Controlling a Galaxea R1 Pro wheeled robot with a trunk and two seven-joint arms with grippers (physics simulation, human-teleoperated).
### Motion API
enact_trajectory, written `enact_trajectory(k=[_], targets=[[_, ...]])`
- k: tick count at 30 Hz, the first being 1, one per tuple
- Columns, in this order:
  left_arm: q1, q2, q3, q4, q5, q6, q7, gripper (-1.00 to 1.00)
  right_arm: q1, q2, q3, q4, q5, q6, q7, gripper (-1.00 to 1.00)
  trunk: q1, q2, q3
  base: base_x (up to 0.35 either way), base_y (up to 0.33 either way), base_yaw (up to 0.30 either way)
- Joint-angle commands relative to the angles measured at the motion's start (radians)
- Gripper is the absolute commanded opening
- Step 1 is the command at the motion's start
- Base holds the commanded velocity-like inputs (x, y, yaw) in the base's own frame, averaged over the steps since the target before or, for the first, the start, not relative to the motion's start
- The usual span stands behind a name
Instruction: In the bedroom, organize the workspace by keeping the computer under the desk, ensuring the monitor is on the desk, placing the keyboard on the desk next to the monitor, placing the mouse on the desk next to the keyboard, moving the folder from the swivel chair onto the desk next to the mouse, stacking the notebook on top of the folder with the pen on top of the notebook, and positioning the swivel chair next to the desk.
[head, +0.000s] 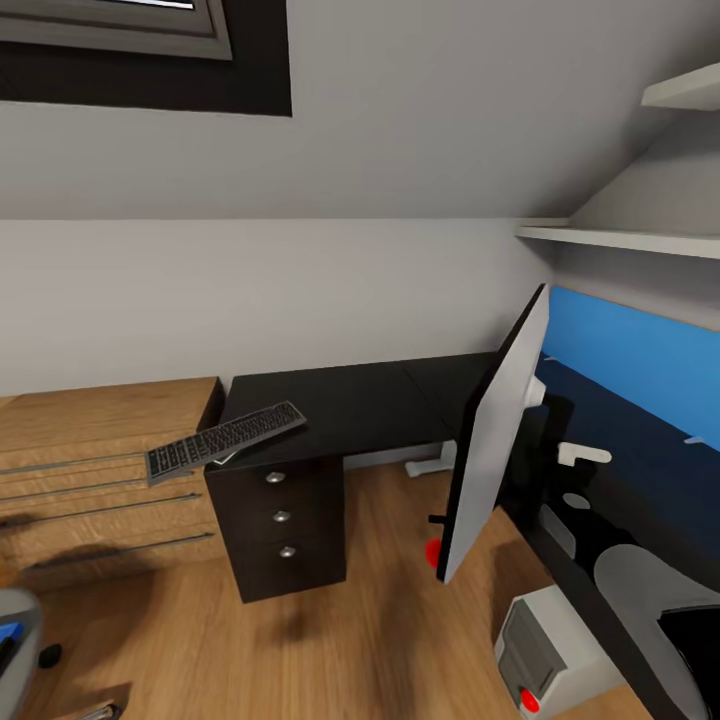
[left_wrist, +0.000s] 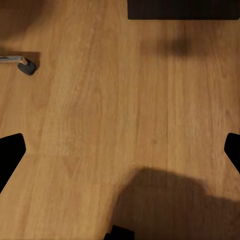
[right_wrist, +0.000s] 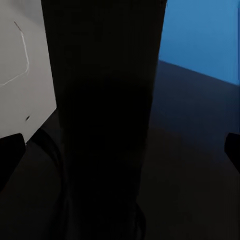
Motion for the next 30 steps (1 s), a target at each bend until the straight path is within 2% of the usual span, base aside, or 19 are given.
enact_trajectory(k=[1,27,28,30], targets=[[0.0,0.0,0.001,-0.002,0.005,-0.002,-0.001,1.0,-0.001,-0.002,0.009,0.0,-0.009,-0.005,-0.004,1.0,0.0,0.0,-0.001,0.105,-0.08,0.0],[0.0,0.0,0.001,-0.002,0.005,-0.002,0.002,1.0,-0.001,-0.006,0.009,0.0,-0.009,-0.008,-0.004,1.0,0.0,0.0,-0.001,0.023,-0.019,0.0],[0.0,0.0,0.002,-0.002,0.005,-0.002,0.002,1.0,-0.001,-0.006,0.009,0.0,-0.009,-0.008,-0.004,-1.0,0.0,0.0,-0.001,0.0,0.0,0.0],[0.0,0.0,0.002,-0.002,0.005,-0.002,0.002,1.0,-0.001,-0.005,0.009,0.0,-0.009,-0.008,-0.004,-1.0,0.0,0.0,-0.001,0.0,0.0,0.0]])
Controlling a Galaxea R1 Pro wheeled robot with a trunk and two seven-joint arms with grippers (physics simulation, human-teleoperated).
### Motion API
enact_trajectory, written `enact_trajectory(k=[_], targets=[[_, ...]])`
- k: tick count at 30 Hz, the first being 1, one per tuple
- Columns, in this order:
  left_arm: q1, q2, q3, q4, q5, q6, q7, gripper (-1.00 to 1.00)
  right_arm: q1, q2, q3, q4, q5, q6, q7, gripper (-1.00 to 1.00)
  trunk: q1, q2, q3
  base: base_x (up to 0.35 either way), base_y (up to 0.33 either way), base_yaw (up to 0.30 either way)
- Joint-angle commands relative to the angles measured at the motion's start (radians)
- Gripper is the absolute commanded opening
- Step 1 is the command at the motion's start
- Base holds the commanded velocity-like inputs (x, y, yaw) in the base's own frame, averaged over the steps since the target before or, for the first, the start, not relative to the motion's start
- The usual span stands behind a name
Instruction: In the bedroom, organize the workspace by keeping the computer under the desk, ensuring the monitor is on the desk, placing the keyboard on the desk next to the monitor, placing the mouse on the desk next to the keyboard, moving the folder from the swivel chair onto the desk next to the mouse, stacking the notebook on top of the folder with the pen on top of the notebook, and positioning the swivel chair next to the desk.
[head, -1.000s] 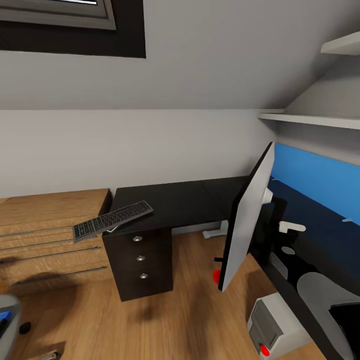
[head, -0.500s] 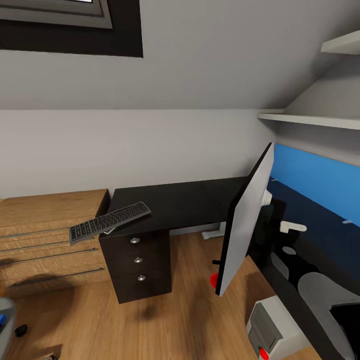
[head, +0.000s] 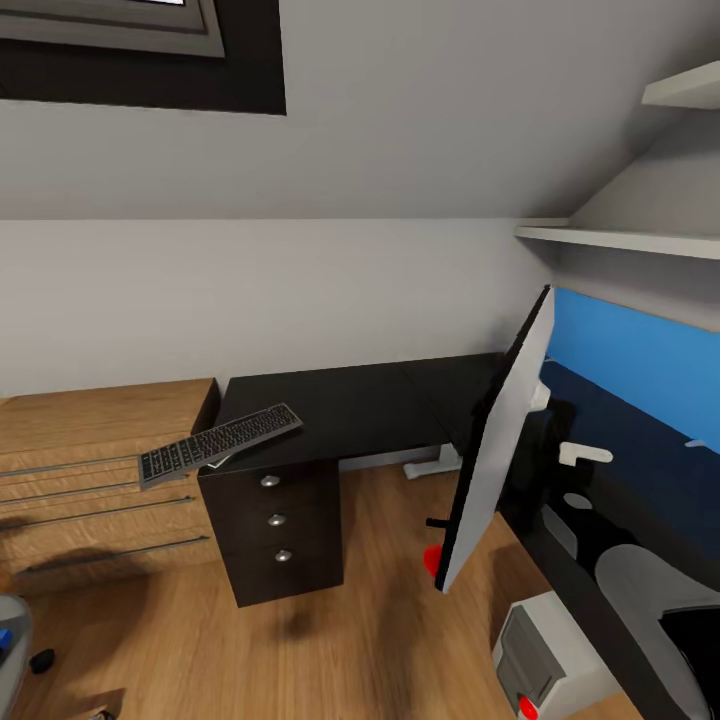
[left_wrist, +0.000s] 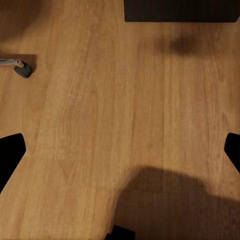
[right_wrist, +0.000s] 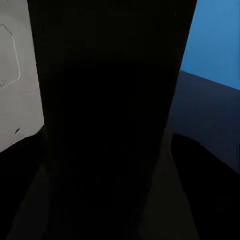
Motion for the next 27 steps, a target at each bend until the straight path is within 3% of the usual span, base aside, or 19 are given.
enact_trajectory(k=[1,23,27], targets=[[0.0,-0.001,0.001,-0.002,0.005,-0.002,-0.001,1.0,-0.001,-0.001,0.005,0.001,-0.012,-0.004,-0.006,-1.0,0.0,-0.001,-0.001,0.0,0.0,0.0],[0.0,0.0,0.001,-0.002,0.005,-0.032,-0.004,1.0,-0.001,0.001,0.005,0.001,-0.012,-0.004,-0.006,-1.0,0.0,-0.001,-0.001,0.0,0.0,0.0],[0.0,0.001,0.002,-0.002,0.005,-0.031,-0.004,1.0,-0.001,0.001,0.005,0.001,-0.012,-0.004,-0.006,-1.0,0.0,-0.001,-0.001,-0.192,-0.039,0.0]])
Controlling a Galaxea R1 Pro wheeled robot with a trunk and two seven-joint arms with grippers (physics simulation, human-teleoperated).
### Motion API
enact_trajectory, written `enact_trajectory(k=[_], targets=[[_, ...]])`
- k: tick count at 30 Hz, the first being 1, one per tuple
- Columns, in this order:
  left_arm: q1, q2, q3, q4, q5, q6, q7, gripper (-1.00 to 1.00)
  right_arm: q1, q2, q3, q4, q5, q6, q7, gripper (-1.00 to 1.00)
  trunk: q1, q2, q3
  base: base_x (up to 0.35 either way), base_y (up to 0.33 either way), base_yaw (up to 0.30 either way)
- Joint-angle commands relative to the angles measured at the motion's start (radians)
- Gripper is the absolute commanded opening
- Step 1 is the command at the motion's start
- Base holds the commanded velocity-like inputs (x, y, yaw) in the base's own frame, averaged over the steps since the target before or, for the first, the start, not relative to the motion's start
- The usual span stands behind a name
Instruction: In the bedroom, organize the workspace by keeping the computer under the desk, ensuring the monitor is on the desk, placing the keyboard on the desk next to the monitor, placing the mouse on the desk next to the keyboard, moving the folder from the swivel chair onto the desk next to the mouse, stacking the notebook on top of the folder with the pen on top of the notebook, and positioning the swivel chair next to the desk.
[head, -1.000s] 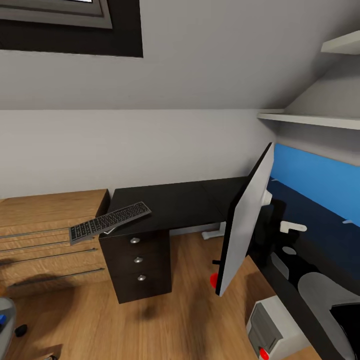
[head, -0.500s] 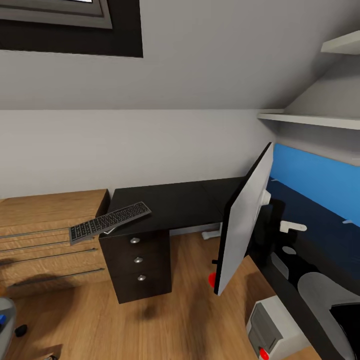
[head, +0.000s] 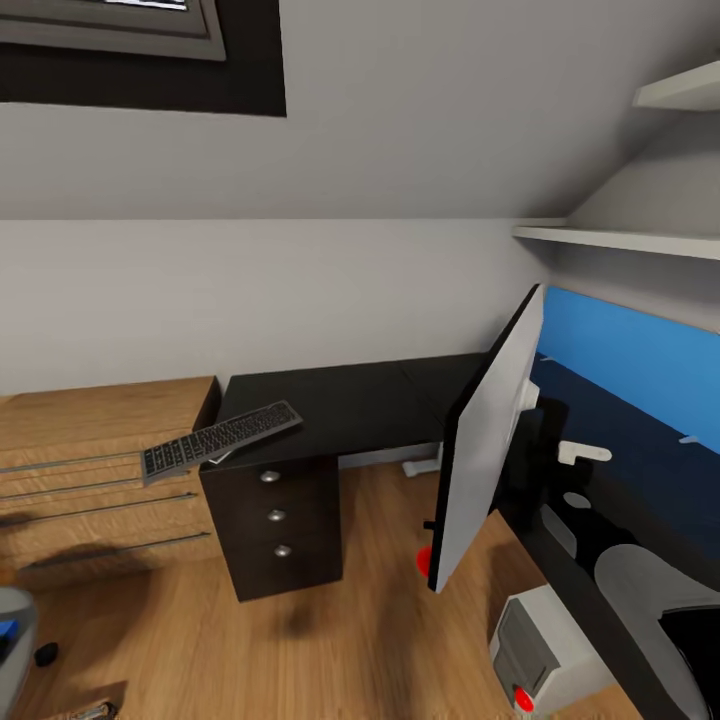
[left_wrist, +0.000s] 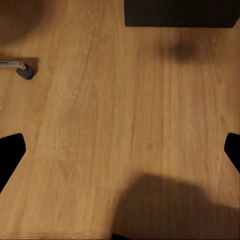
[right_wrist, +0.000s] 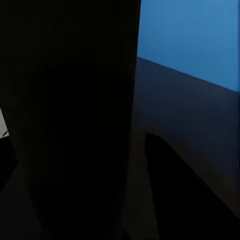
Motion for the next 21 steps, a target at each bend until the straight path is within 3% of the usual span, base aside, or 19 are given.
enact_trajectory(k=[1,14,21], targets=[[0.0,-0.001,0.002,-0.002,0.005,-0.001,-0.001,1.0,0.0,-0.001,0.012,0.004,-0.029,-0.005,-0.005,-1.0,0.0,-0.001,-0.001,-0.219,-0.051,0.0],[0.0,-0.001,0.002,-0.002,0.005,-0.001,-0.001,1.0,0.0,0.0,0.012,0.004,-0.029,-0.004,-0.006,-1.0,0.0,-0.001,-0.001,-0.056,-0.017,0.0],[0.0,-0.001,0.002,-0.002,0.005,-0.002,-0.001,1.0,0.0,0.0,0.011,0.004,-0.029,-0.002,-0.006,-1.0,0.0,-0.001,-0.001,-0.224,-0.147,0.0]])
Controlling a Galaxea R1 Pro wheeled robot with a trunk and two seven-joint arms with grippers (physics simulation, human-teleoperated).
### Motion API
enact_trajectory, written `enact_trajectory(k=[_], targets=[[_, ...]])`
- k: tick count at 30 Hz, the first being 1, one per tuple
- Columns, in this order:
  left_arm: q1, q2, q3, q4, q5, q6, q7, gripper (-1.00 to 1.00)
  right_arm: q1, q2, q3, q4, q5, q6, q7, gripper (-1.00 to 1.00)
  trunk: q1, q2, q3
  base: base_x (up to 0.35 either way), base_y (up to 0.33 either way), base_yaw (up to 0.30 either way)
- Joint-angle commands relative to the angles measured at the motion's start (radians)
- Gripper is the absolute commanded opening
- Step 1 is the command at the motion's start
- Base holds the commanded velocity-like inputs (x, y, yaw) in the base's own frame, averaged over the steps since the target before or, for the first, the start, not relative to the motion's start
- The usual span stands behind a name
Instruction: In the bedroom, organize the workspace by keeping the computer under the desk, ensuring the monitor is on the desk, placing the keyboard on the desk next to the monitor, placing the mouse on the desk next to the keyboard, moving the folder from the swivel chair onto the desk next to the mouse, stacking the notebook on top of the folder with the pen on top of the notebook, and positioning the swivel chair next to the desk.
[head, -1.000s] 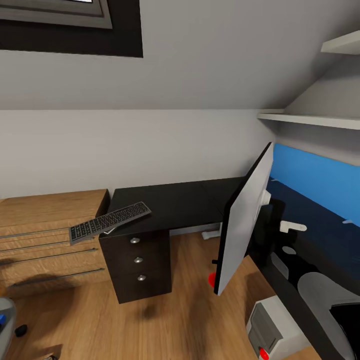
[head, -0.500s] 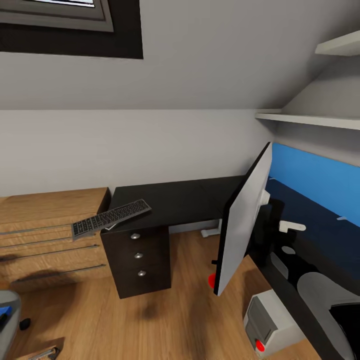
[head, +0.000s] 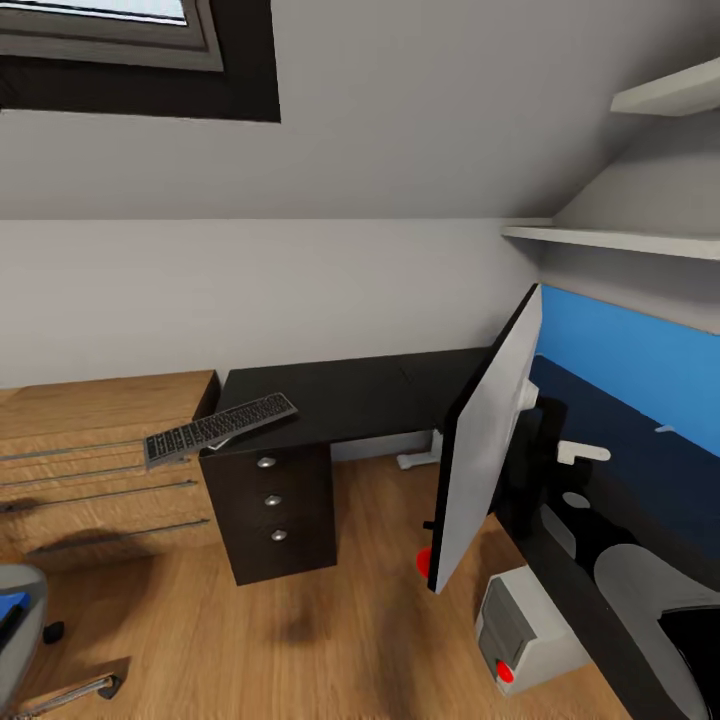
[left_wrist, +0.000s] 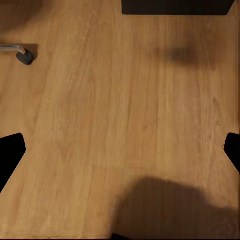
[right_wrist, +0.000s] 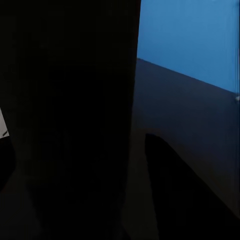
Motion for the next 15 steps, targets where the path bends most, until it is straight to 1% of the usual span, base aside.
enact_trajectory(k=[1,15], targets=[[0.001,0.0,0.001,-0.002,0.005,-0.001,0.0,1.0,0.0,-0.001,0.012,0.004,-0.034,-0.003,-0.005,-1.0,0.0,-0.001,-0.001,-0.263,-0.181,0.0],[0.001,0.0,0.0,-0.002,0.005,-0.002,-0.001,1.0,0.0,-0.002,0.011,0.004,-0.035,-0.004,-0.006,-1.0,0.0,-0.001,-0.001,-0.27,-0.176,0.0]])
